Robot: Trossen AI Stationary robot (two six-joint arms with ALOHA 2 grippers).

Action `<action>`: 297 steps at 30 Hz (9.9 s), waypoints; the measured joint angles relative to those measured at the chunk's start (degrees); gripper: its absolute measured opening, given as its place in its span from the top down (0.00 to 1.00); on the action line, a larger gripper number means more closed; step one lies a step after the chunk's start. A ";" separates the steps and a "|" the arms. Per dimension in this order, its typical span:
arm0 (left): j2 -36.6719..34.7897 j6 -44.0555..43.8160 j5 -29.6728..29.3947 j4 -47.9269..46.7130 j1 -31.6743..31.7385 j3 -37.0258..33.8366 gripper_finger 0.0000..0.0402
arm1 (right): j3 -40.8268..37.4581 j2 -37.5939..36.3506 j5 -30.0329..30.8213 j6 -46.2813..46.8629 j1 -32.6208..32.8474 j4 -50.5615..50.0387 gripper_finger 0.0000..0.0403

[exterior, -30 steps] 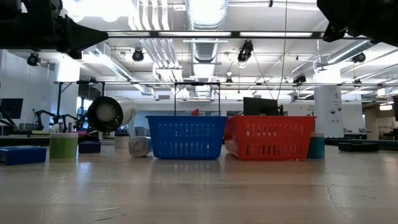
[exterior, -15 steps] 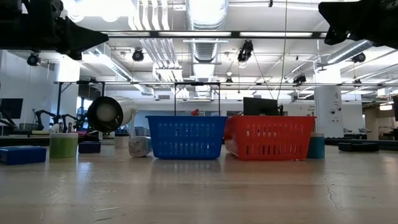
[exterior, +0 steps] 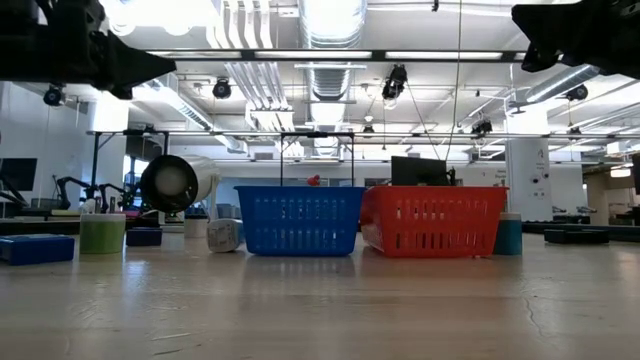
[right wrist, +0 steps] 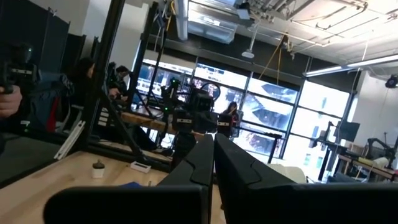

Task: Sort adapters and digital timers
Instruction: Put the dark blue timer into the blue bin, then put the top white charger adaptor into the red bin

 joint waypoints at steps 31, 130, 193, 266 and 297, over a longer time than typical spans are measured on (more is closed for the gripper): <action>39.35 -25.20 -7.27 -31.78 -0.60 25.18 0.89 | 0.13 0.06 0.02 1.12 0.02 -0.19 0.98; 32.75 3.43 8.07 7.63 -1.18 13.87 0.87 | 0.13 0.85 0.09 0.82 0.02 -0.68 0.98; 70.54 -6.64 6.13 0.97 -5.62 34.20 0.88 | 0.13 0.87 1.62 0.54 0.02 -1.27 0.98; 97.25 -0.10 13.60 -41.29 -2.41 68.25 0.71 | 0.13 1.55 1.53 0.56 0.00 -1.14 0.98; 19.75 0.57 5.40 15.76 1.94 3.11 0.99 | 0.13 1.63 1.53 0.69 0.02 -0.79 0.98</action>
